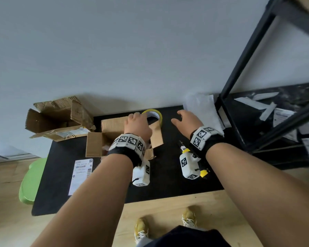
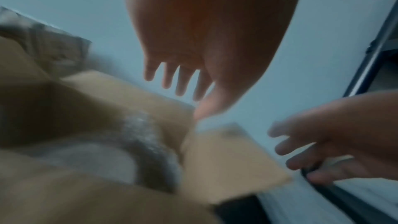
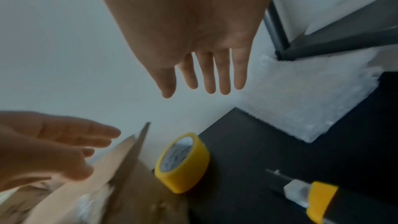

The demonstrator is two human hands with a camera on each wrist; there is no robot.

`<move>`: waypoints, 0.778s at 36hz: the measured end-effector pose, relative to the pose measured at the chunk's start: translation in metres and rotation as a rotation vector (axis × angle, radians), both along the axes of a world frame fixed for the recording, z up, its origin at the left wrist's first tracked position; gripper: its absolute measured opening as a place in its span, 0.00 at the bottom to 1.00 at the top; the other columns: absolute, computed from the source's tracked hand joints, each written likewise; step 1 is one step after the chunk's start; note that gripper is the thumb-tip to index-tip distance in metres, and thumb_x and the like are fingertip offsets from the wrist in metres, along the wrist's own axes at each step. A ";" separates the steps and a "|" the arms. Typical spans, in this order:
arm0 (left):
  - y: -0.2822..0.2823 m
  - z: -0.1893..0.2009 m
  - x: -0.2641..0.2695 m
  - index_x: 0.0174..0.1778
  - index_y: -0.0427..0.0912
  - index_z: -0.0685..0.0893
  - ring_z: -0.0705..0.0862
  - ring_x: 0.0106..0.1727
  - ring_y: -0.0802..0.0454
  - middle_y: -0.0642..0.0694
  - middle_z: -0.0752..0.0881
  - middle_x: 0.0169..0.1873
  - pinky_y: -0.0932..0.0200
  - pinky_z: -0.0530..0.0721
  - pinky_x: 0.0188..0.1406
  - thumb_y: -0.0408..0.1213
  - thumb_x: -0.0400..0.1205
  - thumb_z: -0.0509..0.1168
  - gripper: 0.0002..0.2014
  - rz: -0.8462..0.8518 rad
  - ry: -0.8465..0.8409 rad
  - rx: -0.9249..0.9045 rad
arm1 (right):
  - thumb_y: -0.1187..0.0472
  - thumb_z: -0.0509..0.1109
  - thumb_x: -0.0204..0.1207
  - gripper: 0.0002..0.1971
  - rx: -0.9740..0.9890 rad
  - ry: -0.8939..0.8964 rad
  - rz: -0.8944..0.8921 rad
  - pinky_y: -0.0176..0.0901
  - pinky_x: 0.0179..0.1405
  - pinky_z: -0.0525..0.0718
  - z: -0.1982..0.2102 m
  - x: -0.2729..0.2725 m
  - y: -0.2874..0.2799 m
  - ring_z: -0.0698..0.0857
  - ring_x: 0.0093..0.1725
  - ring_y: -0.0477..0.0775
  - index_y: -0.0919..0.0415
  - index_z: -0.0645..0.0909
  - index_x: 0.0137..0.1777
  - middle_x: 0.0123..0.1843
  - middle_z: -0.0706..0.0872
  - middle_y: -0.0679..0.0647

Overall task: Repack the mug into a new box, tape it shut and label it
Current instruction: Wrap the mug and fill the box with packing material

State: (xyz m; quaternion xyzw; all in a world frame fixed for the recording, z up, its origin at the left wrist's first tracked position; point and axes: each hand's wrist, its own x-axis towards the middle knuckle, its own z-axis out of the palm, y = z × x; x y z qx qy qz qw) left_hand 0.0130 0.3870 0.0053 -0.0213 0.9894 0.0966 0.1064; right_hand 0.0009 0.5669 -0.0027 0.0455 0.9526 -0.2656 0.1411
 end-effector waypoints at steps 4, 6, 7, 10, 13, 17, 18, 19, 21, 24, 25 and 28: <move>0.051 -0.005 -0.011 0.69 0.43 0.76 0.68 0.73 0.40 0.42 0.75 0.70 0.47 0.67 0.74 0.35 0.77 0.62 0.22 -0.064 0.030 0.129 | 0.53 0.62 0.82 0.25 0.072 -0.034 -0.089 0.54 0.66 0.78 -0.012 -0.005 0.043 0.77 0.70 0.64 0.59 0.68 0.78 0.74 0.74 0.62; 0.073 -0.008 -0.013 0.73 0.44 0.74 0.66 0.76 0.41 0.43 0.72 0.74 0.45 0.67 0.75 0.35 0.77 0.61 0.25 -0.097 0.004 0.137 | 0.57 0.61 0.83 0.24 0.111 -0.058 -0.120 0.52 0.62 0.78 -0.020 -0.007 0.064 0.77 0.69 0.64 0.59 0.68 0.78 0.74 0.73 0.62; 0.083 -0.010 -0.014 0.74 0.46 0.72 0.64 0.77 0.43 0.46 0.70 0.75 0.44 0.68 0.74 0.35 0.78 0.60 0.26 -0.108 -0.005 0.141 | 0.58 0.61 0.83 0.24 0.130 -0.069 -0.133 0.53 0.62 0.78 -0.024 -0.008 0.074 0.76 0.70 0.65 0.59 0.68 0.78 0.74 0.72 0.62; 0.109 -0.020 -0.018 0.77 0.43 0.70 0.64 0.77 0.44 0.45 0.70 0.76 0.48 0.67 0.74 0.32 0.80 0.59 0.26 -0.151 -0.052 0.168 | 0.59 0.61 0.82 0.23 0.147 -0.081 -0.168 0.54 0.63 0.77 -0.038 -0.013 0.099 0.75 0.71 0.65 0.61 0.69 0.76 0.74 0.71 0.63; 0.132 -0.034 -0.023 0.75 0.38 0.72 0.68 0.75 0.41 0.40 0.72 0.74 0.48 0.70 0.73 0.29 0.81 0.57 0.23 -0.131 -0.137 0.222 | 0.60 0.60 0.81 0.23 0.153 -0.113 -0.168 0.53 0.61 0.79 -0.049 -0.017 0.117 0.77 0.69 0.67 0.63 0.70 0.75 0.74 0.72 0.65; 0.158 -0.052 -0.032 0.69 0.37 0.76 0.77 0.67 0.38 0.36 0.77 0.67 0.51 0.75 0.60 0.32 0.83 0.56 0.17 -0.048 -0.228 0.260 | 0.62 0.61 0.81 0.22 0.152 -0.128 -0.121 0.52 0.57 0.80 -0.062 -0.023 0.132 0.80 0.64 0.67 0.63 0.71 0.75 0.70 0.74 0.66; 0.163 -0.056 -0.035 0.66 0.36 0.77 0.79 0.63 0.39 0.37 0.80 0.64 0.52 0.75 0.54 0.34 0.84 0.56 0.15 -0.023 -0.242 0.263 | 0.62 0.61 0.80 0.22 0.145 -0.129 -0.107 0.52 0.58 0.81 -0.065 -0.024 0.134 0.79 0.64 0.67 0.62 0.72 0.74 0.70 0.73 0.66; 0.168 -0.060 -0.038 0.63 0.35 0.78 0.80 0.59 0.40 0.37 0.82 0.61 0.54 0.74 0.48 0.35 0.84 0.57 0.13 0.003 -0.247 0.266 | 0.62 0.62 0.80 0.22 0.141 -0.129 -0.094 0.52 0.59 0.80 -0.067 -0.024 0.136 0.78 0.65 0.67 0.61 0.72 0.75 0.70 0.73 0.65; 0.175 -0.065 -0.041 0.59 0.34 0.78 0.81 0.52 0.43 0.38 0.84 0.55 0.55 0.72 0.43 0.38 0.85 0.58 0.13 0.063 -0.250 0.287 | 0.63 0.62 0.80 0.22 0.141 -0.125 -0.068 0.53 0.62 0.79 -0.070 -0.025 0.139 0.75 0.68 0.66 0.60 0.73 0.74 0.70 0.72 0.65; 0.182 -0.068 -0.046 0.57 0.33 0.80 0.83 0.53 0.41 0.37 0.85 0.53 0.55 0.73 0.41 0.41 0.83 0.62 0.14 0.127 -0.228 0.346 | 0.64 0.63 0.80 0.22 0.136 -0.111 -0.052 0.53 0.63 0.78 -0.073 -0.027 0.143 0.75 0.68 0.65 0.60 0.74 0.74 0.70 0.71 0.64; 0.184 -0.068 -0.047 0.57 0.34 0.80 0.83 0.54 0.41 0.38 0.85 0.53 0.55 0.74 0.42 0.42 0.83 0.63 0.15 0.152 -0.213 0.368 | 0.63 0.63 0.80 0.21 0.135 -0.108 -0.050 0.53 0.63 0.78 -0.073 -0.028 0.144 0.75 0.68 0.65 0.59 0.74 0.74 0.70 0.71 0.63; 0.187 -0.064 -0.051 0.55 0.38 0.80 0.81 0.47 0.46 0.42 0.86 0.51 0.56 0.74 0.42 0.40 0.82 0.63 0.11 0.213 -0.156 0.403 | 0.63 0.63 0.80 0.21 0.125 -0.104 -0.053 0.53 0.65 0.78 -0.072 -0.031 0.146 0.75 0.68 0.64 0.59 0.74 0.73 0.71 0.70 0.62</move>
